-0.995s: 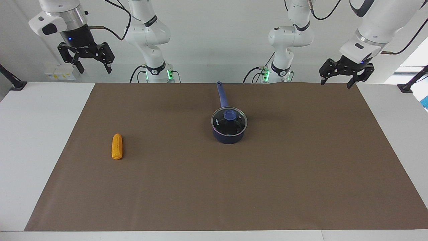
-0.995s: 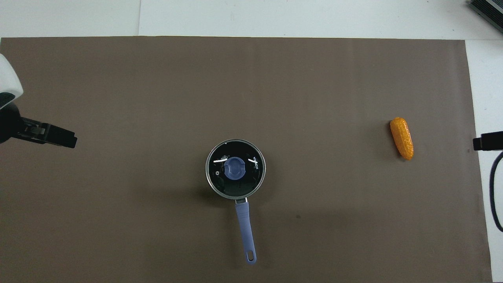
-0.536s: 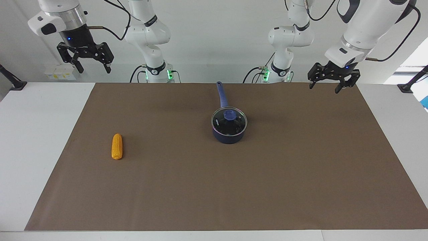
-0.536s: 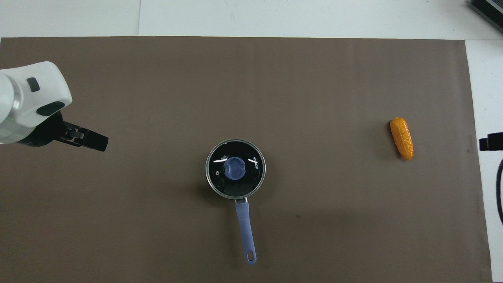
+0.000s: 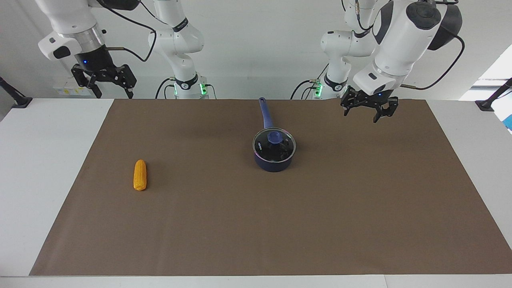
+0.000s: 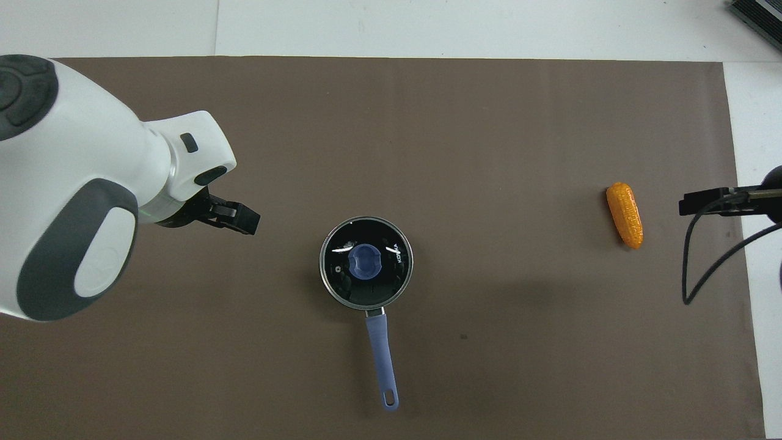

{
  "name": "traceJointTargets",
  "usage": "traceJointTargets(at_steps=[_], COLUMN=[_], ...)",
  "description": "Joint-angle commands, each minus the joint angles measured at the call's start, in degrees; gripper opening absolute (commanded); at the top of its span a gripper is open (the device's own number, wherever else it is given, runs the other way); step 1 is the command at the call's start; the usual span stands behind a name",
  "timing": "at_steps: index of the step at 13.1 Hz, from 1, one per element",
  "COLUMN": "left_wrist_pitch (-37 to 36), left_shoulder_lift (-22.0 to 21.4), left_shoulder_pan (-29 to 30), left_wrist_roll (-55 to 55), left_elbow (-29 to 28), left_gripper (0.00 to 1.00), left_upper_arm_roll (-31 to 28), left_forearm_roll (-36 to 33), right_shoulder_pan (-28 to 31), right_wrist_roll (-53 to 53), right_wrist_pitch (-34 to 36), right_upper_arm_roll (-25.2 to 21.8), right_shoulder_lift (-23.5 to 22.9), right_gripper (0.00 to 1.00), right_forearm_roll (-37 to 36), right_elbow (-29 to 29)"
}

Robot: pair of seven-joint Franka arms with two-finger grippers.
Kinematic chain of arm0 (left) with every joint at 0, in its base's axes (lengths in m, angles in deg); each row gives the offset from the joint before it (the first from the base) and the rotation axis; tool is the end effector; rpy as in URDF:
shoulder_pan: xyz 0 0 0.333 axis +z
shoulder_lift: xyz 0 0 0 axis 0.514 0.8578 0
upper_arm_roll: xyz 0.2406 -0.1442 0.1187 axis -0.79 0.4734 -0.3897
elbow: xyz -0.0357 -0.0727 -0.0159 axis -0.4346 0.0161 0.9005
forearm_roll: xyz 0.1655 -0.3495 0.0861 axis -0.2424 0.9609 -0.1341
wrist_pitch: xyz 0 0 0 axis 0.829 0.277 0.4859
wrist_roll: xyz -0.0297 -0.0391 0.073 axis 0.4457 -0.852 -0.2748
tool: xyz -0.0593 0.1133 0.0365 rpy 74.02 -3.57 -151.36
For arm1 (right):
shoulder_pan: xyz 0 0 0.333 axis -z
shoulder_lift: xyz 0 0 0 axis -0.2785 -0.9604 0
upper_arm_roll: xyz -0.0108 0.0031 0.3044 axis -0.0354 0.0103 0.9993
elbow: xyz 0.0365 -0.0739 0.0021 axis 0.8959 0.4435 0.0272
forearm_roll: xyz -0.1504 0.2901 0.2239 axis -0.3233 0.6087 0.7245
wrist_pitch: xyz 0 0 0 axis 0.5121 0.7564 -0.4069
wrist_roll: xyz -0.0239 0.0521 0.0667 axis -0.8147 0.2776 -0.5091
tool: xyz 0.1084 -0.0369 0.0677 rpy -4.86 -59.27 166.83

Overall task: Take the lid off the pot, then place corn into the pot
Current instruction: 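Reach the left gripper to the lid knob while the right gripper reaches the corn, then grasp the lid knob with the left gripper while the right gripper grasps the corn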

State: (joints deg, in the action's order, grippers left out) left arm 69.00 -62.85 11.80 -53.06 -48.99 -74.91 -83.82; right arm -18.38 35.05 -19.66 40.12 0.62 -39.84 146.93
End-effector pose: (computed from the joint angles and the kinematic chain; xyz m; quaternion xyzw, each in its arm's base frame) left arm 0.5381 -0.2214 0.5154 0.9858 -0.1654 -0.0265 0.0093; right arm 0.5583 -0.0542 0.5139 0.9993 -0.0078 0.0334 0.0114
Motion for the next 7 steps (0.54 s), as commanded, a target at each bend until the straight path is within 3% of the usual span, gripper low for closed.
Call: traceJointTargets(at_steps=[1, 4, 7], left_wrist_pitch=[4.2, 8.4, 13.0], left_shoulder_lift=[2.0, 5.9, 8.9], left_shoulder_pan=[-4.6, -9.8, -13.3], left_wrist_roll=[6.3, 15.2, 22.5], left_elbow=[-0.7, -0.7, -1.3], left_gripper=[1.0, 1.0, 1.0], left_upper_arm_roll=[-0.9, -1.0, -0.8], left_forearm_roll=[-0.4, -0.9, -1.8], right_shoulder_pan=[2.4, 4.0, 4.3], right_wrist_roll=[3.1, 8.1, 11.0], right_wrist_pitch=[-6.7, -17.9, -23.3], right_upper_arm_roll=[0.4, 0.5, 0.5], right_shoulder_lift=[-7.5, -12.7, -17.5], right_gripper=[1.0, 1.0, 1.0], right_forearm_roll=[0.5, 0.6, 0.6], right_elbow=[0.7, 4.7, 6.0])
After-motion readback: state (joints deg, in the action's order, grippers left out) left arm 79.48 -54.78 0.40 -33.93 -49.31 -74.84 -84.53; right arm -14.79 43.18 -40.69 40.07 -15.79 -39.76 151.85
